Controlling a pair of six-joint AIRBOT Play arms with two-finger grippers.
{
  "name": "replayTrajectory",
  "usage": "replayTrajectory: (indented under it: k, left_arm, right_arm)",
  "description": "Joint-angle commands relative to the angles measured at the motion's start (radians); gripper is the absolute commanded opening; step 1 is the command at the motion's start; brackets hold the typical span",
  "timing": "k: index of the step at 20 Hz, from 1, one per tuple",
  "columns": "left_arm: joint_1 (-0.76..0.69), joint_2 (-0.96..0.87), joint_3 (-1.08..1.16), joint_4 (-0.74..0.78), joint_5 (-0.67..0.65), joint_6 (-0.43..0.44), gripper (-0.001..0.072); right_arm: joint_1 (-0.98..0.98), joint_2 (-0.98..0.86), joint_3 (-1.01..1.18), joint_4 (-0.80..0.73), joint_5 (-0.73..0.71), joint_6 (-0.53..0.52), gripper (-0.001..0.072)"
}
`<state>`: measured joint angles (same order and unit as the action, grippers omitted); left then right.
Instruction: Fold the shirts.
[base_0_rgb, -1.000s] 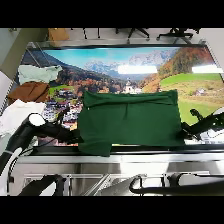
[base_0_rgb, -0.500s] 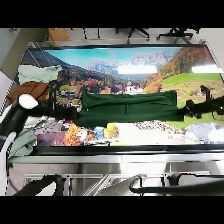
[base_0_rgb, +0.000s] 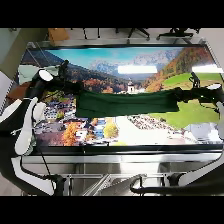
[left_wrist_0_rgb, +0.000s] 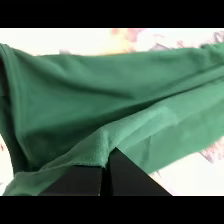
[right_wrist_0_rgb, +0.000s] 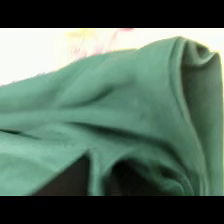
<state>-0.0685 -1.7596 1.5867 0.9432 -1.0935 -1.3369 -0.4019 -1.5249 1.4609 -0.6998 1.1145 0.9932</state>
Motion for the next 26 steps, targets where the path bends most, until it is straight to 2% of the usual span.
replayTrajectory:
  k: [1,2,3,4,5,8,9,14,15,16,19,20,21,22,23,24,26]
  left_arm:
    - [-0.017,-0.154,0.116,-0.004,0.01,0.006,0.0024]
    - [-0.026,-0.184,0.145,-0.002,0.0,0.006,0.0201]
    - [-0.034,-0.209,0.177,-0.002,-0.014,0.005,0.0499]
    - [-0.041,-0.232,0.216,-0.002,-0.035,0.0,0.0601]
    - [-0.041,-0.246,0.257,-0.001,-0.063,-0.003,0.0603]
    - [-0.017,-0.251,0.365,0.002,-0.117,-0.051,0.0603]
    - [-0.004,-0.251,0.398,-0.001,-0.14,-0.072,0.0603]
    - [0.023,-0.25,0.462,-0.002,-0.277,-0.097,0.0602]
    - [0.026,-0.25,0.462,-0.002,-0.283,-0.098,0.0603]
    - [0.027,-0.25,0.461,-0.002,-0.286,-0.109,0.0602]
    - [0.017,-0.25,0.461,-0.058,-0.281,-0.119,0.0601]
    - [0.01,-0.25,0.461,-0.092,-0.267,-0.119,0.0601]
    - [-0.002,-0.25,0.461,-0.111,-0.252,-0.119,0.0599]
    - [-0.018,-0.25,0.461,-0.113,-0.232,-0.119,0.0424]
    - [-0.042,-0.25,0.453,-0.112,-0.21,-0.118,0.0059]
    - [-0.071,-0.25,0.435,-0.114,-0.177,-0.114,0.0017]
    - [-0.146,-0.252,0.366,-0.113,-0.098,-0.113,0.0017]
  right_arm:
    - [0.005,-0.045,0.045,0.022,-0.034,-0.038,0.0229]
    - [0.003,-0.045,0.058,0.015,-0.034,-0.055,0.023]
    - [-0.003,-0.042,0.079,-0.011,-0.032,-0.055,0.0249]
    - [-0.011,-0.039,0.106,-0.061,-0.034,-0.047,0.04]
    - [-0.014,-0.039,0.132,-0.116,-0.034,-0.017,0.0507]
    - [-0.026,-0.044,0.154,-0.229,-0.029,0.032,0.0547]
    - [-0.026,-0.051,0.154,-0.228,-0.023,0.032,0.0646]
    - [-0.023,-0.115,0.154,-0.219,0.063,0.032,0.0636]
    - [-0.022,-0.126,0.154,-0.208,0.09,0.032,0.0558]
    - [-0.022,-0.135,0.154,-0.182,0.114,0.024,0.0507]
    - [-0.02,-0.156,0.154,-0.032,0.197,-0.053,0.0279]
    - [-0.02,-0.159,0.154,0.024,0.216,-0.09,0.0131]
    - [-0.02,-0.158,0.154,0.058,0.222,-0.106,0.0015]
    - [-0.021,-0.158,0.165,0.073,0.229,-0.108,0.0014]
    - [-0.025,-0.157,0.182,0.074,0.245,-0.106,0.0014]
    - [-0.034,-0.153,0.206,0.084,0.282,-0.094,0.0014]
    - [-0.048,-0.137,0.256,0.151,0.381,-0.065,0.0013]
